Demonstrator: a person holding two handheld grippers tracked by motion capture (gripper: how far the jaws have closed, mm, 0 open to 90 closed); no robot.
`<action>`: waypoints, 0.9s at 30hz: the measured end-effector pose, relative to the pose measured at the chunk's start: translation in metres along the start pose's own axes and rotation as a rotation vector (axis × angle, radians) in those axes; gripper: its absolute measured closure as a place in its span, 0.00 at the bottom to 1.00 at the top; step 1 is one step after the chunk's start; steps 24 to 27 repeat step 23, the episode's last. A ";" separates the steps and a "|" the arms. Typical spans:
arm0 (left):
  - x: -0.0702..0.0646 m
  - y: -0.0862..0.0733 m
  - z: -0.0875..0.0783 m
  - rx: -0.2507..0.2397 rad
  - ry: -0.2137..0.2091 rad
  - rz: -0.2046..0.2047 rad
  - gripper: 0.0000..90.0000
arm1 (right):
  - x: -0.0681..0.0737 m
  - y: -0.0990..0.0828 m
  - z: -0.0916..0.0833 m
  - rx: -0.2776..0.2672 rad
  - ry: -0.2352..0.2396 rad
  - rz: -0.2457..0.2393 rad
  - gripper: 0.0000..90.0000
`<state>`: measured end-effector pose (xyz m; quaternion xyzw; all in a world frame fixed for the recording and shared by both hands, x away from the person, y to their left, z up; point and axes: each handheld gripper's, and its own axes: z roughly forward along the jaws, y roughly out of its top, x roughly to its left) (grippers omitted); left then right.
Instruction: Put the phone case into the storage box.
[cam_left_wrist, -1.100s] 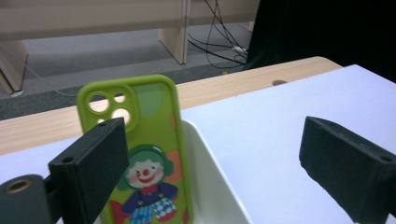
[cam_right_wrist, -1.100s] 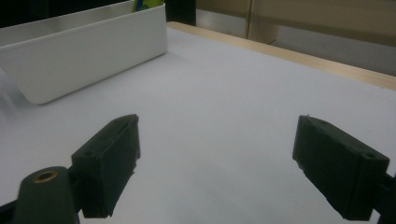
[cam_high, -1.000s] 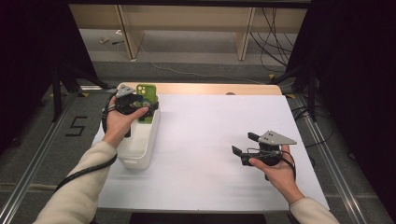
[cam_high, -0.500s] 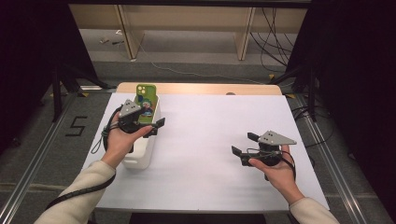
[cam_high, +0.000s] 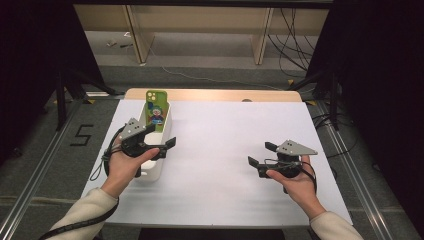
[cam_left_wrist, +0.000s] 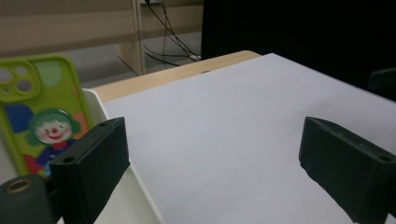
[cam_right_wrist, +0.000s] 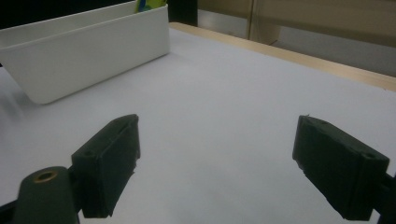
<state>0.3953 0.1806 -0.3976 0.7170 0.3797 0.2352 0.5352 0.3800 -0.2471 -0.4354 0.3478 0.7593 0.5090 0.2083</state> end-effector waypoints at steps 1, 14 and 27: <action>0.000 -0.001 -0.002 -0.001 -0.006 -0.007 0.09 | 0.000 0.000 0.000 0.000 0.000 -0.001 0.18; -0.010 -0.019 -0.016 0.005 -0.034 0.015 0.09 | 0.000 0.001 -0.001 -0.006 0.002 -0.003 0.18; -0.008 -0.019 -0.016 -0.003 -0.049 0.010 0.06 | 0.000 0.001 -0.001 -0.007 0.004 -0.003 0.18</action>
